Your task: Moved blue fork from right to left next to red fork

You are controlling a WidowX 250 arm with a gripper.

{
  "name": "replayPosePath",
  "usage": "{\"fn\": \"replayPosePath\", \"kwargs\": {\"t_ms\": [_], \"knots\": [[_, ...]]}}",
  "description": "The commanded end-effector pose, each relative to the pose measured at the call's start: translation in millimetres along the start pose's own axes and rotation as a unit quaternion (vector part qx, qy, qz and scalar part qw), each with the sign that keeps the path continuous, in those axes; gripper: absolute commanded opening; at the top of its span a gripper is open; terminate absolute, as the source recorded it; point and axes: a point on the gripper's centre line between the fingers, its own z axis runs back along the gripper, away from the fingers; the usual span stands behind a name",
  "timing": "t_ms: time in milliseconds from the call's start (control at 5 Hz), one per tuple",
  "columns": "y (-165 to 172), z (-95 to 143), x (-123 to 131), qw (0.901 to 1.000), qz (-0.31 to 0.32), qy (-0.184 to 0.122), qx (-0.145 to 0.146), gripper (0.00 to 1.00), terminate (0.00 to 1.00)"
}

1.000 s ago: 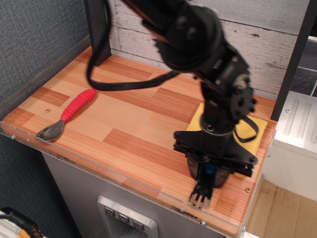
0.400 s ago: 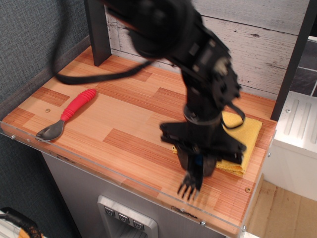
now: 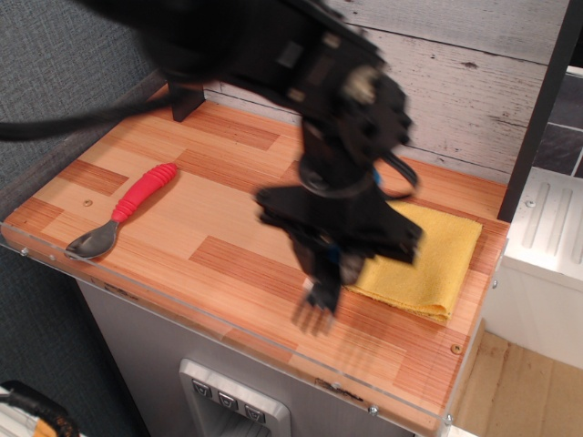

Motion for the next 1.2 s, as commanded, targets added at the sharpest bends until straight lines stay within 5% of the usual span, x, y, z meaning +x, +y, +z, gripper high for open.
{"fn": "replayPosePath", "kwargs": {"t_ms": [0, 400, 600, 800, 1000], "knots": [[45, 10, 12, 0.9875, 0.147, -0.055, 0.010, 0.00, 0.00], [81, -2, 23, 0.9293, 0.360, -0.083, 0.003, 0.00, 0.00], [96, -5, 32, 0.9542, 0.296, -0.037, 0.027, 0.00, 0.00], [110, -12, 34, 0.9677, 0.249, 0.001, 0.037, 0.00, 0.00], [125, -22, 32, 0.9709, 0.230, 0.033, 0.059, 0.00, 0.00]]}}
